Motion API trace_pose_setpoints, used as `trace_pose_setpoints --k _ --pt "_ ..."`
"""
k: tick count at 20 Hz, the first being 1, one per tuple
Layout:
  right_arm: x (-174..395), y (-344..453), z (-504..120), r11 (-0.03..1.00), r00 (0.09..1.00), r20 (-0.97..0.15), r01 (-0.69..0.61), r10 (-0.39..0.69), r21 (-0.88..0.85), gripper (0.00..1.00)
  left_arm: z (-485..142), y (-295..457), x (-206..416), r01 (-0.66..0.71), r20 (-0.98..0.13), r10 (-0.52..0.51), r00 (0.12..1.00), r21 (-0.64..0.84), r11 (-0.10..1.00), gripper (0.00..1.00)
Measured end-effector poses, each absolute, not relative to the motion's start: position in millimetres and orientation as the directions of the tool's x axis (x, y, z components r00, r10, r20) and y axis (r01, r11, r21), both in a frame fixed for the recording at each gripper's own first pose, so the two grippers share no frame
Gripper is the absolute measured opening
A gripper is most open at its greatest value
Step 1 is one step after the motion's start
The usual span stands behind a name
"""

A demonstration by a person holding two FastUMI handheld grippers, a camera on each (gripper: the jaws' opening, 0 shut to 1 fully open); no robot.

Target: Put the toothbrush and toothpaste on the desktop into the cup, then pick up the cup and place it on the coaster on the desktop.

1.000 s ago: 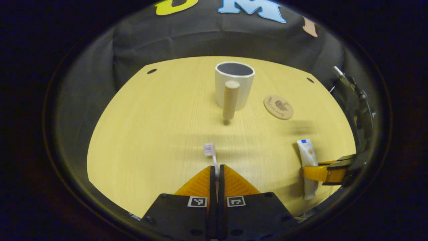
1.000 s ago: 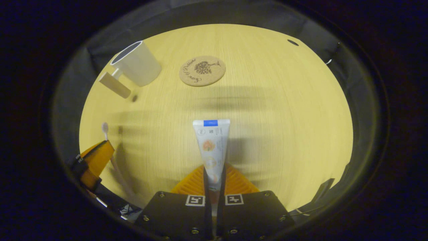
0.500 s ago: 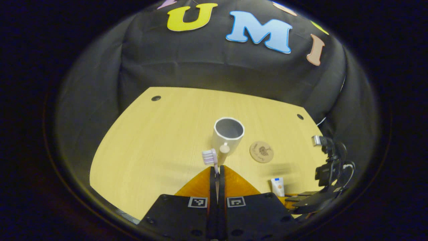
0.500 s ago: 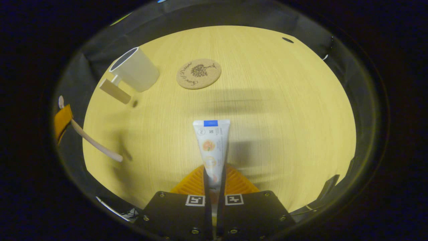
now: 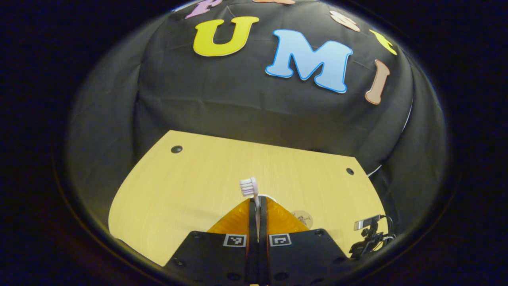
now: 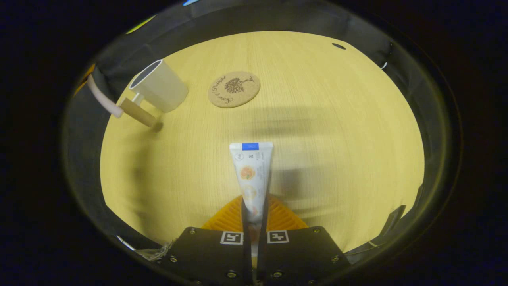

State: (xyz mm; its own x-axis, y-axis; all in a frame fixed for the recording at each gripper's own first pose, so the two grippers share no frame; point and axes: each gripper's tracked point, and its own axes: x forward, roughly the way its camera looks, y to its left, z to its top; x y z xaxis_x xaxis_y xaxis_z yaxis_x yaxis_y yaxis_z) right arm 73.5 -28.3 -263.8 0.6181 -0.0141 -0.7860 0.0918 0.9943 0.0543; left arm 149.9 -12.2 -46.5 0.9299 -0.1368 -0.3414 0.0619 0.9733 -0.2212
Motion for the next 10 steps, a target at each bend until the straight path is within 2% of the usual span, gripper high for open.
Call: trace_pose_setpoints --k 7,10 --pt "75 -26 -261 0.991 0.623 -0.782 0.103 -0.001 0.081 0.07 -30 -20 210 0.083 -0.288 -0.128 0.949 -0.163 0.983 0.06" --pt "79 -23 -235 0.987 0.679 -0.734 0.107 0.015 0.119 0.07 -49 -23 229 0.084 -0.311 -0.126 0.942 -0.145 0.986 0.07"
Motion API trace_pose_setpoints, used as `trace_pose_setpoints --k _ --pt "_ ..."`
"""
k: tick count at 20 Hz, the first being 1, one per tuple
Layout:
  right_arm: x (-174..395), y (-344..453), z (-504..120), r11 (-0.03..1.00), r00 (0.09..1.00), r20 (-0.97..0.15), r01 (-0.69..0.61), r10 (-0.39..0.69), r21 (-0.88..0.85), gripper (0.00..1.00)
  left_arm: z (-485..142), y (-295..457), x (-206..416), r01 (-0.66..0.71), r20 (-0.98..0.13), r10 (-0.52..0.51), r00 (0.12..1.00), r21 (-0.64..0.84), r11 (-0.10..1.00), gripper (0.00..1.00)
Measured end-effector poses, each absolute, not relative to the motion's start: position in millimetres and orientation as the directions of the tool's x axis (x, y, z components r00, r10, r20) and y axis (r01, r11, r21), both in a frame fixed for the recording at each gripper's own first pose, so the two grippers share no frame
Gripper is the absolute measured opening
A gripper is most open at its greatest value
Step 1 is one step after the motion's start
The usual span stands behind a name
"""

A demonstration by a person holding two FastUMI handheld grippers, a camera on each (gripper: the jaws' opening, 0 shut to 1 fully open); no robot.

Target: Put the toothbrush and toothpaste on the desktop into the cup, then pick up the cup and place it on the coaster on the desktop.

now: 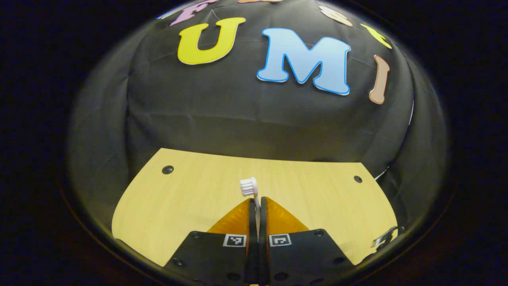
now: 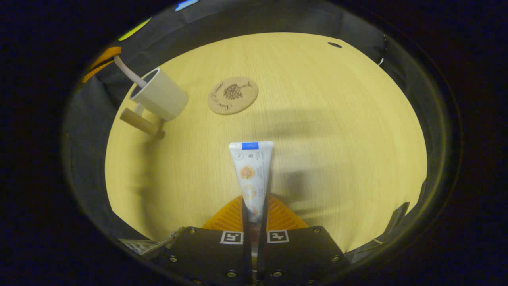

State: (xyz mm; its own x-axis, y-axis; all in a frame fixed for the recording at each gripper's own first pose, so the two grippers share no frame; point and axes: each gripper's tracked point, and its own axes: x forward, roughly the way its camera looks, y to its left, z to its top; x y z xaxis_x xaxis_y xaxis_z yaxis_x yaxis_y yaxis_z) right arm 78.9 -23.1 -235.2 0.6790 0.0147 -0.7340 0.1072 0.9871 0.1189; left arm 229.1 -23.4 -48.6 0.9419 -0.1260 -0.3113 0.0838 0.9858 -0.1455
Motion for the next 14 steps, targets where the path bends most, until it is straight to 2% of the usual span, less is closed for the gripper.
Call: trace_pose_setpoints --k 7,11,12,13,14 --pt "111 -7 -103 0.978 0.881 -0.469 0.032 0.07 0.207 0.07 -87 -21 247 0.093 -0.35 -0.124 0.928 -0.105 0.99 0.07" --pt "107 -5 -49 0.973 0.927 -0.357 -0.031 0.113 0.228 0.07 -108 -25 249 0.112 -0.383 -0.129 0.915 -0.065 0.992 0.07" --pt "107 -2 -40 0.973 0.933 -0.337 -0.047 0.123 0.225 0.07 -112 -27 249 0.12 -0.389 -0.132 0.912 -0.055 0.991 0.13" --pt "108 0 -30 0.973 0.938 -0.319 -0.062 0.132 0.223 0.07 -115 -27 248 0.126 -0.396 -0.134 0.908 -0.046 0.991 0.07" --pt "110 5 -24 0.972 0.942 -0.301 -0.08 0.146 0.221 0.07 -118 -28 247 0.135 -0.398 -0.142 0.907 -0.044 0.99 0.07"
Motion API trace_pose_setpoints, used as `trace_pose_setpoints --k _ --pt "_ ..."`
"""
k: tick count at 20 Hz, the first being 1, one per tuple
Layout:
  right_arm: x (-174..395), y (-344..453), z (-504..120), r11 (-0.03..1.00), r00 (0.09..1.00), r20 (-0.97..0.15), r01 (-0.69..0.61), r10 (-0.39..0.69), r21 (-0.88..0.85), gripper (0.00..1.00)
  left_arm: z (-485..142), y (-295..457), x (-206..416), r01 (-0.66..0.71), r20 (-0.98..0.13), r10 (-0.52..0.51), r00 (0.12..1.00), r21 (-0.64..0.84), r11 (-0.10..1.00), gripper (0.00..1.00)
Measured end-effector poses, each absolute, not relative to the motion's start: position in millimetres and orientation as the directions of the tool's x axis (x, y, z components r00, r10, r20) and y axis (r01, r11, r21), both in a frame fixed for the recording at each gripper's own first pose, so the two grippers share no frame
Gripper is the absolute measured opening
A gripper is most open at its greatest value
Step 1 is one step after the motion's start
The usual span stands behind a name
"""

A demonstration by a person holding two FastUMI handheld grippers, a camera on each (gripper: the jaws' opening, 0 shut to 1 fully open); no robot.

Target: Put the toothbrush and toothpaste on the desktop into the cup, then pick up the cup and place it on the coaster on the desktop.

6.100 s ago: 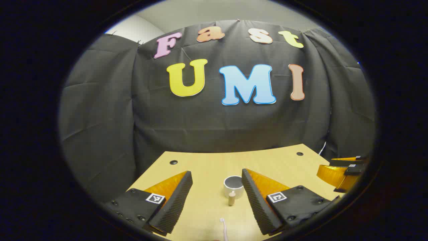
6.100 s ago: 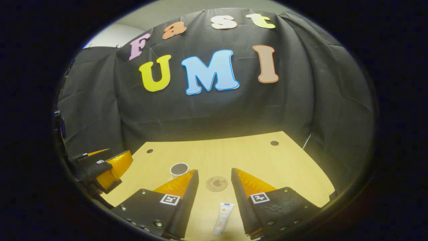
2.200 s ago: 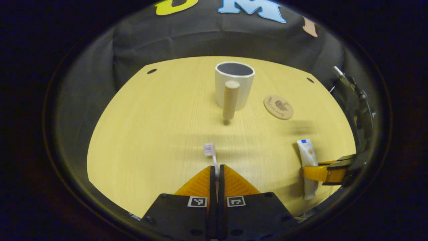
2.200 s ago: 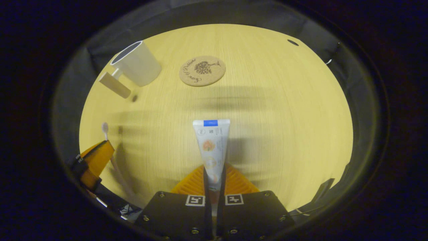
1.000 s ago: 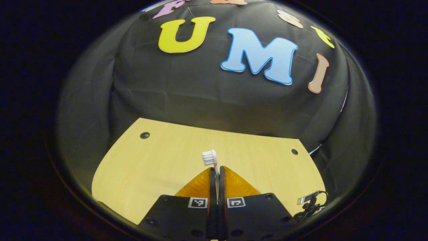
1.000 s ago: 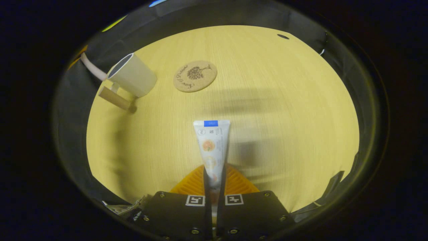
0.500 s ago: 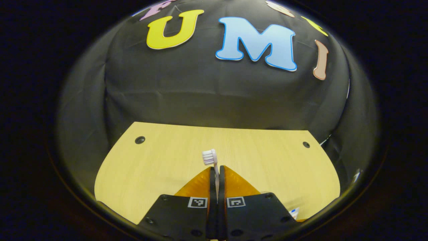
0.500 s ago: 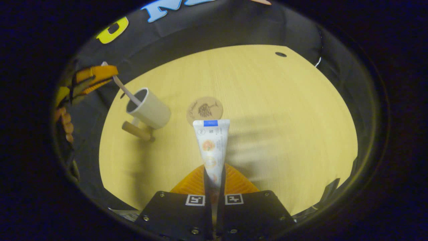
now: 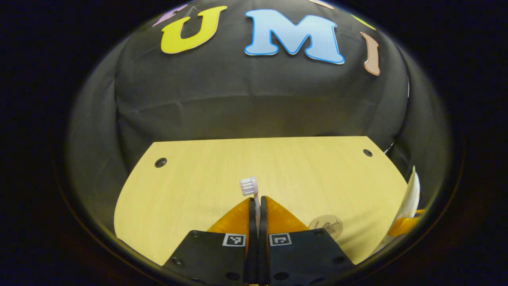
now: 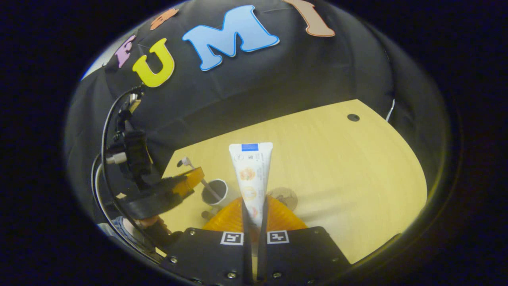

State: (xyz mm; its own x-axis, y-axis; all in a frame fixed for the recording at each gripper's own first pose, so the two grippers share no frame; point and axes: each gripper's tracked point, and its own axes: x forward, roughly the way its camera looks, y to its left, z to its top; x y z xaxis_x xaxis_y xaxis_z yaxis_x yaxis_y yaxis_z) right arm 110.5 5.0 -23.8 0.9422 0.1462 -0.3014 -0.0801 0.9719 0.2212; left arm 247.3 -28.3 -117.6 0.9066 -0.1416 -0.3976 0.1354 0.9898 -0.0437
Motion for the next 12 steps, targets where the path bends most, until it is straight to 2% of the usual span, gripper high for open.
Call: trace_pose_setpoints --k 2,3,5,6,7,8,12 --pt "125 20 -13 0.965 0.946 -0.262 -0.132 0.191 0.226 0.07 -122 -30 242 0.153 -0.402 -0.157 0.902 -0.042 0.987 0.17" --pt "135 27 -7 0.962 0.949 -0.238 -0.154 0.207 0.225 0.07 -123 -30 241 0.162 -0.406 -0.166 0.899 -0.045 0.986 0.17" --pt "149 39 5 0.956 0.952 -0.196 -0.19 0.235 0.221 0.07 -122 -25 237 0.16 -0.403 -0.165 0.9 -0.046 0.986 0.06" --pt "153 46 13 0.95 0.952 -0.168 -0.214 0.255 0.227 0.07 -120 -22 234 0.156 -0.396 -0.164 0.903 -0.052 0.986 0.23" --pt "159 54 20 0.943 0.951 -0.143 -0.239 0.276 0.231 0.07 -116 -19 231 0.149 -0.387 -0.161 0.908 -0.059 0.987 0.23" --pt "165 61 24 0.938 0.949 -0.122 -0.259 0.292 0.232 0.07 -115 -14 227 0.144 -0.379 -0.159 0.912 -0.067 0.987 0.39" --pt "191 91 27 0.908 0.93 -0.085 -0.323 0.356 0.266 0.07 -114 18 207 0.104 -0.365 -0.123 0.923 -0.071 0.992 0.41"
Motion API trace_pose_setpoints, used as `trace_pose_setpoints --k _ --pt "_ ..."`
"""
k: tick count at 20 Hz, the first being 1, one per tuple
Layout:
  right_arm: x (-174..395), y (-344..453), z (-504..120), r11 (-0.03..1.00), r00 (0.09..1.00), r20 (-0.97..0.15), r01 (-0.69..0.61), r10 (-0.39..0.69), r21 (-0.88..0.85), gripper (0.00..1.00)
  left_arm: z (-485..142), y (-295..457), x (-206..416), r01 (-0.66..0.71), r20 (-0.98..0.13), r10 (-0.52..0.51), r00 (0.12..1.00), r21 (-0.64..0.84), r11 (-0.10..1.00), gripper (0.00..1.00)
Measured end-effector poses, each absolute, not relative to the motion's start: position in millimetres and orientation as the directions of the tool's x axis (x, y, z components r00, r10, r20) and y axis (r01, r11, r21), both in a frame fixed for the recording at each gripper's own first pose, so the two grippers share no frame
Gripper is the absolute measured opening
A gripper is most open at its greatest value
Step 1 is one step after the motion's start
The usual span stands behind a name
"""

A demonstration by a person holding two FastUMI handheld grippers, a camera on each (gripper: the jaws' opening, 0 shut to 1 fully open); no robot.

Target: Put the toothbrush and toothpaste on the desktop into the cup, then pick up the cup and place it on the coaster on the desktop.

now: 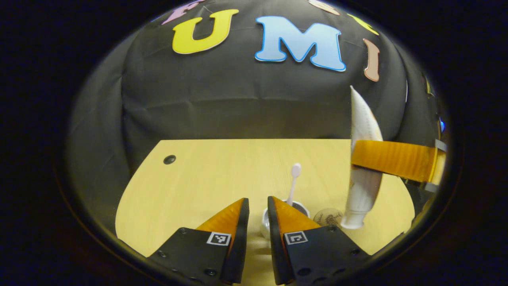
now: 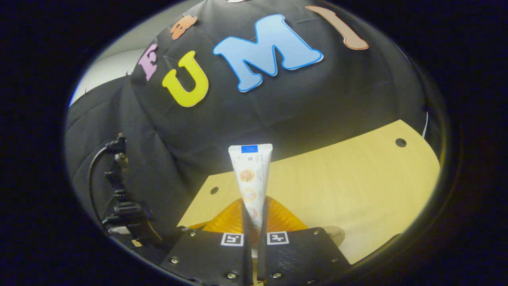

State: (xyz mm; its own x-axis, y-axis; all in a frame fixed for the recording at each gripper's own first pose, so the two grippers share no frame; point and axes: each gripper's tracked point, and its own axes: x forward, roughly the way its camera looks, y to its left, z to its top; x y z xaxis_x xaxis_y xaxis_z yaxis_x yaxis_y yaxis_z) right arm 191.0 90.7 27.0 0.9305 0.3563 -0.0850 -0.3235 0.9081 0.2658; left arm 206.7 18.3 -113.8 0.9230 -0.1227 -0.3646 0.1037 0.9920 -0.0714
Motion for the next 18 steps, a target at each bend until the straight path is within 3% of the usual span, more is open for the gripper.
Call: trace_pose_setpoints --k 1,8,9,13,17,18 --pt "194 93 21 0.905 0.929 -0.088 -0.325 0.36 0.273 0.07 -114 29 201 0.089 -0.366 -0.108 0.924 -0.07 0.994 0.35" --pt "238 117 -11 0.946 0.955 -0.091 -0.26 0.282 0.196 0.07 -136 98 158 -0.012 -0.407 -0.017 0.913 -0.069 0.998 0.35" --pt "239 120 -14 0.948 0.957 -0.078 -0.26 0.278 0.182 0.07 -141 104 151 -0.022 -0.416 -0.01 0.909 -0.072 0.997 0.41" --pt "241 124 -17 0.96 0.966 -0.005 -0.254 0.257 0.113 0.1 -146 107 139 -0.028 -0.43 -0.014 0.903 -0.092 0.995 0.41" --pt "229 121 -31 0.961 0.963 -0.039 -0.261 0.265 0.092 0.19 -151 93 136 0.0 -0.434 -0.044 0.9 -0.1 0.995 0.41" --pt "226 120 -33 0.961 0.964 -0.045 -0.258 0.263 0.095 0.2 -151 87 136 0.009 -0.436 -0.052 0.898 -0.1 0.995 0.49"
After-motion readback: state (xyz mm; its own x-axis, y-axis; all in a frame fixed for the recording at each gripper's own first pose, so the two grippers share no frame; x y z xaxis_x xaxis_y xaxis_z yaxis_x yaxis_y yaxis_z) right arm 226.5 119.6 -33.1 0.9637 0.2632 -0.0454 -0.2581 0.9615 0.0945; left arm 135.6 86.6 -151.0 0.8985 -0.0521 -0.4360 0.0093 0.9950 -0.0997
